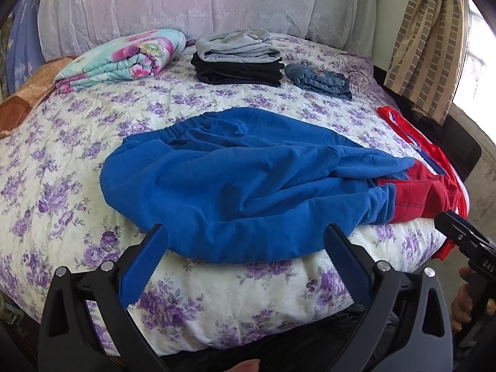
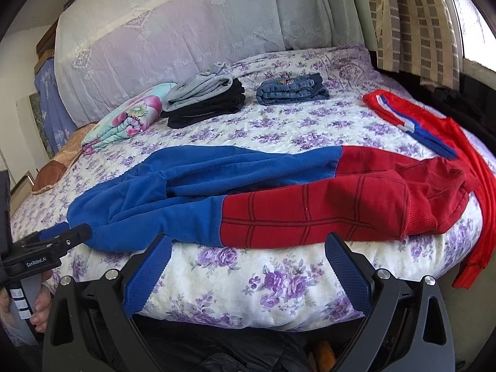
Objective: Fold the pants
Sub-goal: 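Grasp the blue waistband with the left tool while the right tool grasps the red leg cuffs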
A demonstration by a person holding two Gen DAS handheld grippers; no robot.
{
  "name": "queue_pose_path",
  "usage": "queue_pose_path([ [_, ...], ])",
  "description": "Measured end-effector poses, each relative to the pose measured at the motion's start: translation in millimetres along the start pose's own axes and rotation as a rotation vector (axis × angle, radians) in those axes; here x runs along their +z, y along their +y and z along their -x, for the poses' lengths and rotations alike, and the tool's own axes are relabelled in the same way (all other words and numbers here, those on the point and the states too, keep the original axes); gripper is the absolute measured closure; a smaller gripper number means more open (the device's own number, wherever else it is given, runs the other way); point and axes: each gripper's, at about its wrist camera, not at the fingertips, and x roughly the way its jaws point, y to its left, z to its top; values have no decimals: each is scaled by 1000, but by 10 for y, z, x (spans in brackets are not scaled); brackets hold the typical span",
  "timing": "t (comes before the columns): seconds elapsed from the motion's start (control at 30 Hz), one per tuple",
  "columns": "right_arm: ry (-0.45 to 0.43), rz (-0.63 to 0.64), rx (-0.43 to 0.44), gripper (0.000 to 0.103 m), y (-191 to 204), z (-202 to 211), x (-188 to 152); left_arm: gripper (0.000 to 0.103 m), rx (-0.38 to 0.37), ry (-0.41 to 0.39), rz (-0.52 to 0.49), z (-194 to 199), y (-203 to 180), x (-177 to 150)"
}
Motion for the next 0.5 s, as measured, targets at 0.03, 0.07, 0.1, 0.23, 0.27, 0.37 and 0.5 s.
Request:
queue_pose_path([
  [0.03, 8, -41, 22, 4, -89, -11, 4, 5, -22, 15, 35, -45, 99, 9],
  [0.07, 17, -99, 42, 4, -201, -27, 4, 5, -31, 26, 59, -72, 164, 9],
  [0.1, 21, -140, 50, 4, -280, -39, 8, 5, -57, 49, 111, -129, 278, 22],
  [0.23, 23, -270, 61, 4, -577, -49, 16, 5, -183, 114, 267, -347, 615, 50],
  [0.27, 21, -293, 66, 4, -631, -46, 26, 5, -191, 121, 297, -399, 672, 56],
  [0.37, 35, -376, 90, 4, -792, -61, 24, 5, -221, 159, 372, -561, 827, 78],
  [0.5, 61, -449, 129, 4, -922, -107, 3, 5, -265, 138, 429, -530, 1016, 83],
])
